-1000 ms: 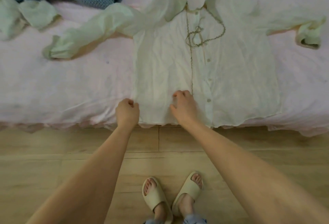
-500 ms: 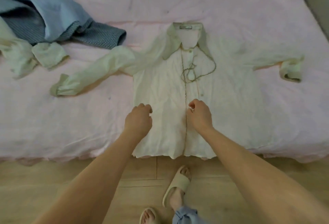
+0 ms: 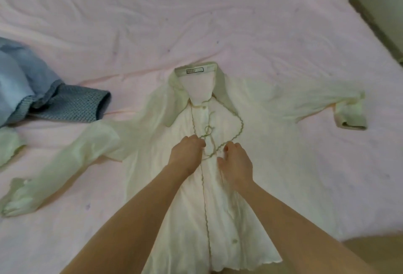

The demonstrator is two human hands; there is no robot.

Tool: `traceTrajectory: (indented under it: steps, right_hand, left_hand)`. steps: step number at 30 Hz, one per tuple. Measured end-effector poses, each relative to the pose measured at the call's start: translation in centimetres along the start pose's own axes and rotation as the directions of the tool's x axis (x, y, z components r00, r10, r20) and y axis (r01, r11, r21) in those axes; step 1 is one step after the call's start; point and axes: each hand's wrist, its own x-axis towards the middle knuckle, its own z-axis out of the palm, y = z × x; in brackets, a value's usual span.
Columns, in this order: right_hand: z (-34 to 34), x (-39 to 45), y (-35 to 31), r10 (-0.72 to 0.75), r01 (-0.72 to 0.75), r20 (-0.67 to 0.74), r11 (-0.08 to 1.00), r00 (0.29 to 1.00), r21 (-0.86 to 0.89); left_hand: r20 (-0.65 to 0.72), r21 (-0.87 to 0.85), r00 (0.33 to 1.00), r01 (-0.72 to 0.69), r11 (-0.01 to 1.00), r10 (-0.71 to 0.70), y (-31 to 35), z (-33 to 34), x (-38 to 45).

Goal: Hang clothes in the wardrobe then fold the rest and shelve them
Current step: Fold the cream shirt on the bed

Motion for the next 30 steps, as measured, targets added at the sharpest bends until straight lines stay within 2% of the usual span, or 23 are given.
traceTrajectory:
  steps: [4, 7, 12, 15, 19, 22, 24, 25, 27, 28, 30]
  right_hand:
    - [0.9, 1.1, -0.2, -0.007, 0.006, -0.026, 1.0, 1.0, -0.03]
    - [1.3, 1.5, -0.3, 0.019, -0.019, -0.075, 1.0, 0.997, 0.003]
    - [1.9, 2.0, -1.1, 0.056, -0.037, -0.118, 0.987, 0.991, 0.156]
    - [2.1, 2.3, -1.3, 0.086, -0.067, -0.07, 0.97, 0.994, 0.234]
    - [2.0, 2.3, -2.1, 0.027, -0.015, -0.031, 0.942, 0.999, 0.334]
    - [2.2, 2.3, -2.4, 0.001, 0.009, -0.032, 0.944, 1.0, 0.33]
    - [2.3, 1.9, -2.1, 0.027, -0.01, -0.05, 0.95, 0.998, 0.313]
    - [2.3, 1.6, -2.0, 0.049, -0.023, -0.072, 0.946, 0.996, 0.324]
    - [2.2, 0.8, -1.7, 0.066, -0.037, -0.079, 0.944, 0.995, 0.329]
    - [2.2, 0.4, -1.6, 0.065, -0.046, -0.052, 0.95, 0.997, 0.309]
    - [2.3, -0.3, -1.5, 0.048, -0.055, 0.033, 0.966, 0.998, 0.254]
  left_hand:
    - [-0.028, -0.215, 0.995, 0.092, 0.972, -0.101, 0.2, 0.5, 2.5]
    - [-0.054, -0.308, 0.984, 0.144, 0.94, -0.168, 0.2, 0.6, 4.2]
    - [-0.042, -0.336, 0.963, 0.238, 0.911, -0.267, 0.5, 0.5, 6.3]
    - [0.006, -0.288, 0.957, 0.279, 0.916, -0.29, 0.6, 0.3, 6.9]
    - [0.024, -0.211, 0.954, 0.298, 0.931, -0.3, 0.2, 0.0, 8.3]
    - [0.019, -0.256, 0.956, 0.286, 0.923, -0.291, -0.1, -0.3, 8.6]
    - [0.0, -0.317, 0.972, 0.222, 0.922, -0.234, -0.5, -0.3, 8.5]
    - [-0.028, -0.313, 0.987, 0.141, 0.939, -0.157, -0.8, -0.4, 8.4]
    - [-0.074, -0.227, 0.994, -0.101, 0.969, 0.086, -1.4, -0.2, 8.3]
    - [-0.055, -0.156, 0.973, -0.231, 0.96, 0.225, -1.6, -0.1, 8.3]
    - [0.089, 0.01, 0.906, -0.416, 0.91, 0.413, -1.8, -0.2, 8.3]
